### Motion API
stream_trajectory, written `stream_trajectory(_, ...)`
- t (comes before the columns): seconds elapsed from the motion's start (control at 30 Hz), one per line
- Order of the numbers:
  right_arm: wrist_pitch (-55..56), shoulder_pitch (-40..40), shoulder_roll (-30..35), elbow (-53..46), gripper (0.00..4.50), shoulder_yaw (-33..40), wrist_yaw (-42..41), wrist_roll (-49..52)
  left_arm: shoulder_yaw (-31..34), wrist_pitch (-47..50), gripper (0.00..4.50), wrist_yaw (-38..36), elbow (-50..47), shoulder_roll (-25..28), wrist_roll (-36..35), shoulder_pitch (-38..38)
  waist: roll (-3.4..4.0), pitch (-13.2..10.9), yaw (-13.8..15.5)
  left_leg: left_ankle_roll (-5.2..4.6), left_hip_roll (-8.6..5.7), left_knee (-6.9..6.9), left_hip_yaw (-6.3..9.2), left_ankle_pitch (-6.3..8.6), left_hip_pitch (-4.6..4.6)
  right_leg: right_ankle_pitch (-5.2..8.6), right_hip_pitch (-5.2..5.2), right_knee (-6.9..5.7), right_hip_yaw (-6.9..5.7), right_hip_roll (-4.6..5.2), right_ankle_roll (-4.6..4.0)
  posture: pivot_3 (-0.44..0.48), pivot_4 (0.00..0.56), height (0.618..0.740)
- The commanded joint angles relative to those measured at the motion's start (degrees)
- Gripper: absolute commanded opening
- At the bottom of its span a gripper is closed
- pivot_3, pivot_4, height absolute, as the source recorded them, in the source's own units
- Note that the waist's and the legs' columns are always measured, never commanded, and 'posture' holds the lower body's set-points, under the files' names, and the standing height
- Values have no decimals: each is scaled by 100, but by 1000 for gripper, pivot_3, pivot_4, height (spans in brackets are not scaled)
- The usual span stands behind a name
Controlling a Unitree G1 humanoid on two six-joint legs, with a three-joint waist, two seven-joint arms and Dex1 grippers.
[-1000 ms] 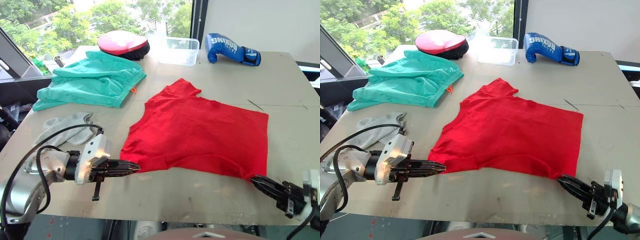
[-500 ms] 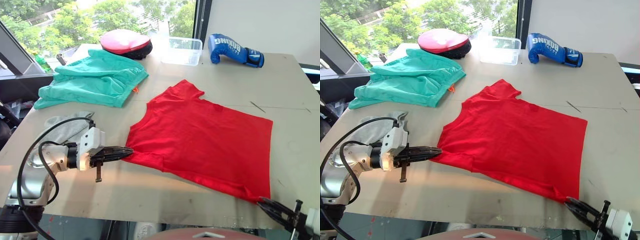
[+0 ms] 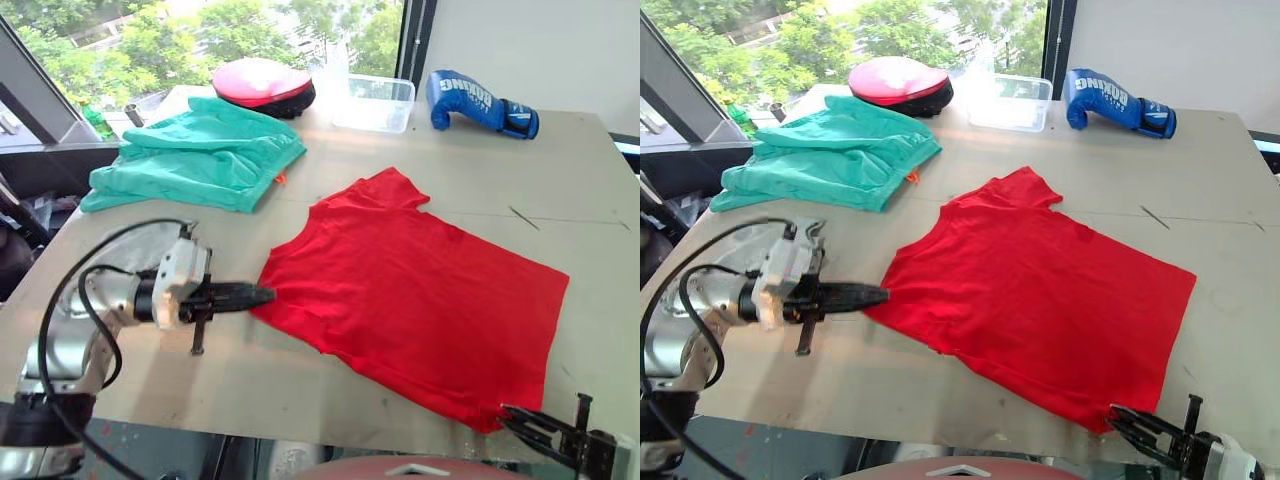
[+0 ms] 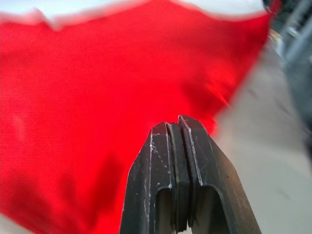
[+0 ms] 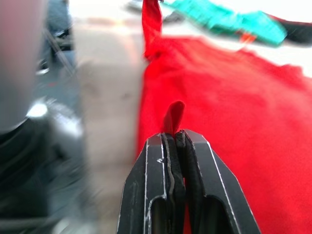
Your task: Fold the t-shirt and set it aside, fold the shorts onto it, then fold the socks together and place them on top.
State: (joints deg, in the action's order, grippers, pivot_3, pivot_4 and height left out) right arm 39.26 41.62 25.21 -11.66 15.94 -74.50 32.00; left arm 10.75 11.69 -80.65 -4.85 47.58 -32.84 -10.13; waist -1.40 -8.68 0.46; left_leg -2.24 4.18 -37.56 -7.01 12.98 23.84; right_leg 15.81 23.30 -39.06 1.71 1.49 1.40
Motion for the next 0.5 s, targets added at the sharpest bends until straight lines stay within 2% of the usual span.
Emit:
stream_trajectory(0.03,-301,99,-37,-211,76,92,506,151,81,82,0,437,217,-246,-145,-664,1,1,19,-2,-1,0,-1,-1,0,0,-9,7,-8,-2,0,0,150,735)
stream_trajectory(0.2,-487,54,-37,-151,76,158,791,235,-102,-111,0,767,582,-639,130,-1352,-2,5,3,-5,-5,0,-2,-1,-1,-1,-16,14,-23,-11,6,0,150,735)
stream_trajectory(0.3,-391,82,-36,-130,76,122,697,285,-300,-345,0,647,686,-768,298,-1382,0,6,-15,-4,-1,0,-1,-1,-4,-11,-17,13,-22,-44,24,0,150,735)
stream_trajectory(0.5,120,264,-175,-48,76,143,484,314,-676,-930,0,550,1015,-900,782,-1346,1,7,0,-4,1,0,4,-2,-5,-12,-18,11,-23,-49,24,0,150,735)
